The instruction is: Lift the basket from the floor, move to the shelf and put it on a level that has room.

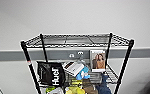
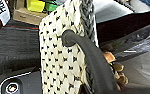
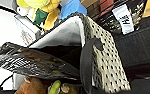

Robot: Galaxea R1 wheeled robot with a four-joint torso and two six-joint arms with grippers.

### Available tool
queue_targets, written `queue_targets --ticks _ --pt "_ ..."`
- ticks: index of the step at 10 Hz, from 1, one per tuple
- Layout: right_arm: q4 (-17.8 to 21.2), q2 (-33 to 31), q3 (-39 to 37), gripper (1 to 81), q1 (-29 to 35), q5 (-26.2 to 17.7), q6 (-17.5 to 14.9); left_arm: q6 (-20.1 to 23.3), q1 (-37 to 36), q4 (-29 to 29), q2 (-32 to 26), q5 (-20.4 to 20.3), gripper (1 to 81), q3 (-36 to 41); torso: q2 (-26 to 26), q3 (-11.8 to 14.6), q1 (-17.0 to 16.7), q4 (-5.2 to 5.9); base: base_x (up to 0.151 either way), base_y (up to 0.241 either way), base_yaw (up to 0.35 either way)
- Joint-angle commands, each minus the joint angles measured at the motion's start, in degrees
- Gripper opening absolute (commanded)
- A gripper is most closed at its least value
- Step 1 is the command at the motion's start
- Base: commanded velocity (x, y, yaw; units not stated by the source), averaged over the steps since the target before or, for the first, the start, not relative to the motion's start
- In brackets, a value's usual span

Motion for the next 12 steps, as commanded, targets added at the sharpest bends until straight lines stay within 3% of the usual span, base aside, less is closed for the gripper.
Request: queue_targets --ticks 1,8,12 --pt "0.8 -3.9 8.7 1.0 6.6 -0.3 0.5 0.9 -6.5 -0.7 -5.6 -0.8 1.0 10.8 0.0 0.0 0.0 0.00 0.000 0.000 0.000" --pt "0.7 -13.6 25.1 1.0 8.1 4.7 0.5 0.8 -8.2 -0.5 -18.0 -5.3 1.0 29.3 0.0 0.0 0.0 0.00 0.000 0.000 0.000" --pt "0.9 -17.2 31.5 1.0 9.9 5.3 0.5 0.6 -11.0 -0.5 -23.1 -5.5 1.0 38.0 0.0 0.0 0.0 0.00 0.000 0.000 0.000"
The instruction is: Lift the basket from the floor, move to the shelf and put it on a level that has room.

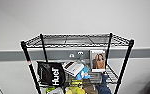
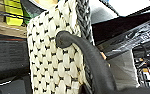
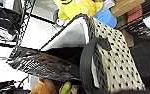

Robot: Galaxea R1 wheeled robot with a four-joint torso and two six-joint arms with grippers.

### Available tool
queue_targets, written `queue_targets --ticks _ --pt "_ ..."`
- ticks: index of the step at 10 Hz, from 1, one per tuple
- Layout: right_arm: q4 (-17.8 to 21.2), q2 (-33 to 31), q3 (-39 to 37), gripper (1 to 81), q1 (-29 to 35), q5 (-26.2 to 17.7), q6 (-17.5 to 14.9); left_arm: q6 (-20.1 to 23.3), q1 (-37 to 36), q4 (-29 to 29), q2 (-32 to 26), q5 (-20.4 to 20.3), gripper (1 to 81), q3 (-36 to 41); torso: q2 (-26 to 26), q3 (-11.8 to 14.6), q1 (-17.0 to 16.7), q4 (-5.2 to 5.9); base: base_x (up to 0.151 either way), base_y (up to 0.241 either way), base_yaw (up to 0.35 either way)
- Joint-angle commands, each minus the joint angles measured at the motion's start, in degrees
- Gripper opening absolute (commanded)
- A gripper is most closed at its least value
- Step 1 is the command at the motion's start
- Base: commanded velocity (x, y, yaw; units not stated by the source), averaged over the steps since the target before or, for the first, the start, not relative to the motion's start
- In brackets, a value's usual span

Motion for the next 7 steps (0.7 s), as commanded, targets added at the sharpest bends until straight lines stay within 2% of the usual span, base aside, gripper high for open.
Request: queue_targets --ticks 1,7 --pt "1.0 -4.9 9.4 1.0 8.3 -0.6 0.6 0.5 -10.0 -0.7 -5.7 1.0 1.0 10.9 0.0 0.0 0.0 0.00 0.000 0.000 0.000" --pt "1.2 -12.6 22.1 1.0 13.9 0.2 0.9 -0.5 -17.0 -1.4 -12.3 1.0 1.0 22.0 0.0 0.0 0.0 0.00 0.000 0.000 0.000"
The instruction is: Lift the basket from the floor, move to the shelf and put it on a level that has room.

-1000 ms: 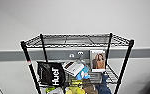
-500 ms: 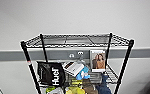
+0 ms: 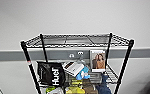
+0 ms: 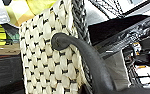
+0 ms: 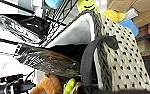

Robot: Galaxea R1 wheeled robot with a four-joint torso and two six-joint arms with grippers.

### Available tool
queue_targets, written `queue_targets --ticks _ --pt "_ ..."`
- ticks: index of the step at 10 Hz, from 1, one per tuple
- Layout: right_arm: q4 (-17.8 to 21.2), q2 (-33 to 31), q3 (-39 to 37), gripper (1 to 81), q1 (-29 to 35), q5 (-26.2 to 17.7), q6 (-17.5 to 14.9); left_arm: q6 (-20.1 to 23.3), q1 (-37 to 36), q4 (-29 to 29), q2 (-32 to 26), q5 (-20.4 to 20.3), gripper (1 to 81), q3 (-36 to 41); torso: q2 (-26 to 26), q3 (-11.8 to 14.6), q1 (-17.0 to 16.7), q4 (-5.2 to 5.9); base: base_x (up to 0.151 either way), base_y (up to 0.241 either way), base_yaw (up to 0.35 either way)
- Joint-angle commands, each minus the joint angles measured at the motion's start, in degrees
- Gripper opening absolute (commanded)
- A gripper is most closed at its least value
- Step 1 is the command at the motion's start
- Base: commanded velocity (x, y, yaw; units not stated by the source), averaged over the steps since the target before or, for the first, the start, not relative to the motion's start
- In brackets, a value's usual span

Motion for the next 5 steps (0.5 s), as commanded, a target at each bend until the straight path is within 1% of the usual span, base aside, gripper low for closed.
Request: queue_targets --ticks 1,2,5 --pt "1.0 -4.5 9.6 1.0 9.5 -0.4 0.9 -0.8 -10.3 -1.5 -4.4 0.3 1.0 9.6 0.0 0.0 0.0 0.00 0.000 0.000 0.000" --pt "1.1 -4.5 10.2 1.0 10.2 -0.4 1.0 -1.4 -11.2 -1.5 -5.3 0.3 1.0 11.3 0.0 0.0 0.0 0.00 0.000 0.000 0.000" --pt "2.9 -8.2 15.2 1.0 13.4 -0.4 1.4 -4.7 -15.9 -1.5 -6.5 1.0 1.0 14.1 0.0 0.0 0.0 0.00 0.000 0.000 0.000"
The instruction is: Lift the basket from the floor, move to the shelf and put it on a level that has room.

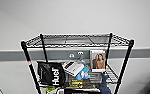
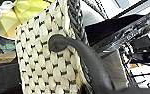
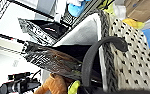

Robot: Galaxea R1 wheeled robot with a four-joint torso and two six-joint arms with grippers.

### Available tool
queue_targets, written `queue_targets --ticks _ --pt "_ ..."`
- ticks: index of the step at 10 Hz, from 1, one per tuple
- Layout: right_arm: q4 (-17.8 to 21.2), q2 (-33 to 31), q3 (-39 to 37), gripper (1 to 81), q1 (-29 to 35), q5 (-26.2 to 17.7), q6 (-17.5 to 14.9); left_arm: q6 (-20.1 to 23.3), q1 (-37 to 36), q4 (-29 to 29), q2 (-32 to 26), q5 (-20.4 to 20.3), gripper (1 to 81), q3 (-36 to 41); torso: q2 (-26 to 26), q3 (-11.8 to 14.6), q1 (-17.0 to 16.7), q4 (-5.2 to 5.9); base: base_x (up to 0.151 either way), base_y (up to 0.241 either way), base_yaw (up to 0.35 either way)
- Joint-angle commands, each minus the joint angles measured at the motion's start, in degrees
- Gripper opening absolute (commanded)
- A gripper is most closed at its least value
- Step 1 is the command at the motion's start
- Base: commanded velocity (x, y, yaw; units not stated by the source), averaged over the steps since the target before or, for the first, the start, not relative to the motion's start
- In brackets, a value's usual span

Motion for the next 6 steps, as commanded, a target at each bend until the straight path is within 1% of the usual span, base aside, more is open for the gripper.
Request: queue_targets --ticks 1,4,6 --pt "2.7 -4.2 8.4 1.0 8.7 -0.5 1.0 -2.7 -11.3 -1.5 -2.4 -0.5 1.0 7.5 0.0 0.0 0.0 0.00 0.000 0.000 0.000" --pt "4.0 -4.1 8.5 1.0 10.8 -0.6 1.1 -4.9 -13.4 -1.5 -3.9 -0.4 1.0 9.2 0.0 0.0 0.0 0.00 0.000 0.000 0.000" --pt "6.0 -4.0 9.2 1.0 13.4 -0.9 1.1 -5.0 -14.8 -2.5 -5.1 -0.4 1.0 9.7 0.0 0.0 0.0 0.00 0.000 0.000 0.000"
